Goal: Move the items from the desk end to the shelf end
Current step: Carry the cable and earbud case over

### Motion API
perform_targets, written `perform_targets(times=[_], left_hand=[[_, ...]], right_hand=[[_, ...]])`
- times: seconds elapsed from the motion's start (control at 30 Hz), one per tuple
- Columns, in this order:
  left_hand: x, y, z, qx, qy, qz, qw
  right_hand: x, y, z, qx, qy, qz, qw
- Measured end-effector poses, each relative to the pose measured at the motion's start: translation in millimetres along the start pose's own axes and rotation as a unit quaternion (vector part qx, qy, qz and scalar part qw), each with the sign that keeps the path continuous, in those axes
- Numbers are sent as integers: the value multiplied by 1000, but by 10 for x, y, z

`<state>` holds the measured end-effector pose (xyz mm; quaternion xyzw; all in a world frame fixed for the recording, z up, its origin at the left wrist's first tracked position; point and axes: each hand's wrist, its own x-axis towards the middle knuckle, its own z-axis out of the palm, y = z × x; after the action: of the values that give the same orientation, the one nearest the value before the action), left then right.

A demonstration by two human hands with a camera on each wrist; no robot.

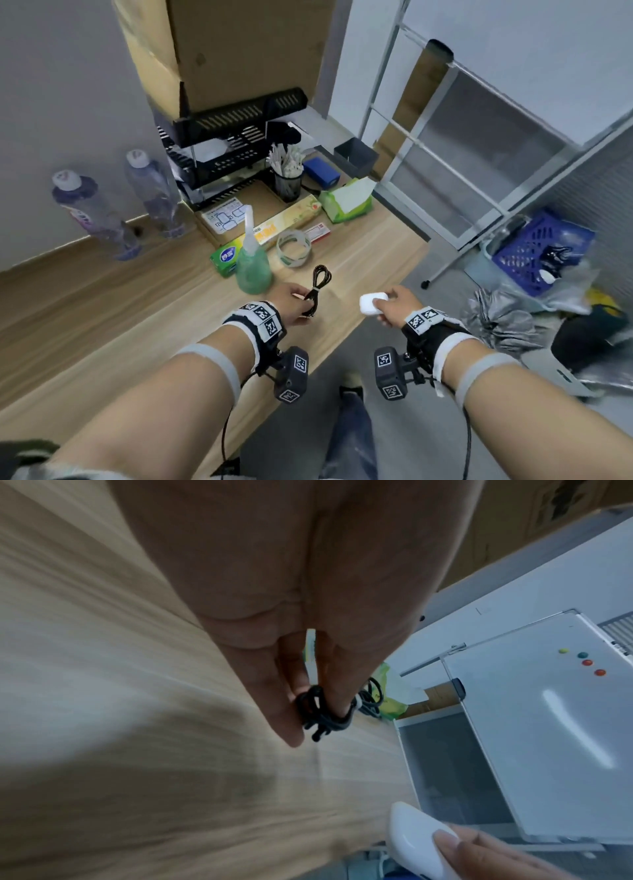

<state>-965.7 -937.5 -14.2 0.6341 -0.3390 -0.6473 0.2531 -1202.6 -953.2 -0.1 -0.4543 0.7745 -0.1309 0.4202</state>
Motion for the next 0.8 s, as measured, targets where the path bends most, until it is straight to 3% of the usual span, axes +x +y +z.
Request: perform_targets(times=[0.17, 0.33, 0.57, 0.67, 0.8], left_hand=[[687, 311, 433, 102, 67, 9, 992], [1087, 584, 818, 196, 151, -3, 969], [1428, 857, 945, 215, 250, -27, 944], [1456, 858, 1001, 182, 259, -23, 948], [1405, 779, 1001, 156, 256, -12, 954]], right_hand=[[1195, -264, -396, -40, -60, -50, 996], [2034, -472, -592, -66, -103, -68, 990], [2936, -449, -357, -74, -113, -104, 985], [3156, -358, -209, -88, -101, -131, 982], [2579, -708, -423, -174, -48, -121, 976]])
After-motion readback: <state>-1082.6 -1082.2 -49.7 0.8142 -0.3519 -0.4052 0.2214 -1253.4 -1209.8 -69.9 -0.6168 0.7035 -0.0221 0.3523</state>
